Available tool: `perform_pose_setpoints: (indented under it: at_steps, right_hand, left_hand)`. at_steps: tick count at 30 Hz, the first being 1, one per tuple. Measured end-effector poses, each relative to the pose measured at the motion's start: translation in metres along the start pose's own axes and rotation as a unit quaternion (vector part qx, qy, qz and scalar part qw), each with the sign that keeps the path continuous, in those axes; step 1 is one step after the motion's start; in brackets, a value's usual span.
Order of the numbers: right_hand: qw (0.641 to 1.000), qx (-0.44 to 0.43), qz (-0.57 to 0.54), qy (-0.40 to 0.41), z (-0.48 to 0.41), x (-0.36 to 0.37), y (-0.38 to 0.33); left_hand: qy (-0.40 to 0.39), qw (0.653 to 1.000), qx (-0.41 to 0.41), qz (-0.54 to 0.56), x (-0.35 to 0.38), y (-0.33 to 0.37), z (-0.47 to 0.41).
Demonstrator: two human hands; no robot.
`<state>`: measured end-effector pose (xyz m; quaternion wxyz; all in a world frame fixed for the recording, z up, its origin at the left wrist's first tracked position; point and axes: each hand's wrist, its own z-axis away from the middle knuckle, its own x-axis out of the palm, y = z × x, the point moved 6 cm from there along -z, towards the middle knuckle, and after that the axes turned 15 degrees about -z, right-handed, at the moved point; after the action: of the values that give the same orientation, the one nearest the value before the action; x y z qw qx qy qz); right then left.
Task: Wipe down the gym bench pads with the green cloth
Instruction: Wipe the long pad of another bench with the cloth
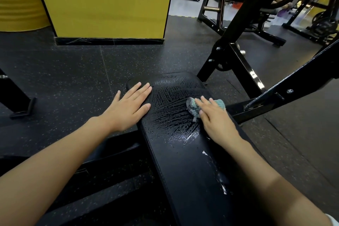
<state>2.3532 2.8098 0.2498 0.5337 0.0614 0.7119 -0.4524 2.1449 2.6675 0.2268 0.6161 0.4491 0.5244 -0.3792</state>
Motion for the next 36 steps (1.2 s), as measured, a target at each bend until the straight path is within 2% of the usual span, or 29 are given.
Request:
perform_pose_setpoints:
  at_steps: [4, 11, 18, 24, 28, 36]
  right_hand:
    - [1.0, -0.01, -0.006, 0.001, 0.005, 0.015, -0.023]
    - [0.989, -0.119, -0.004, -0.082, 0.042, 0.063, -0.098]
    - [0.989, -0.116, -0.007, -0.091, 0.05, 0.048, -0.082]
    - [0.999, -0.03, -0.011, -0.017, 0.037, 0.007, -0.021]
    - [1.0, 0.005, -0.015, 0.003, 0.034, 0.006, -0.017]
    - [0.991, -0.105, -0.004, -0.08, 0.062, 0.057, -0.092]
  left_hand:
    - [-0.002, 1.0, 0.001, -0.004, 0.001, 0.0, 0.0]
    - [0.005, 1.0, -0.002, -0.01, -0.001, 0.001, 0.0]
    - [0.002, 1.0, 0.003, -0.007, -0.002, 0.0, 0.001]
    - [0.002, 1.0, 0.002, -0.001, -0.002, 0.0, 0.002]
    - [0.0, 1.0, 0.003, 0.002, -0.001, 0.0, 0.001]
    - [0.005, 1.0, -0.001, -0.002, 0.0, -0.001, 0.0]
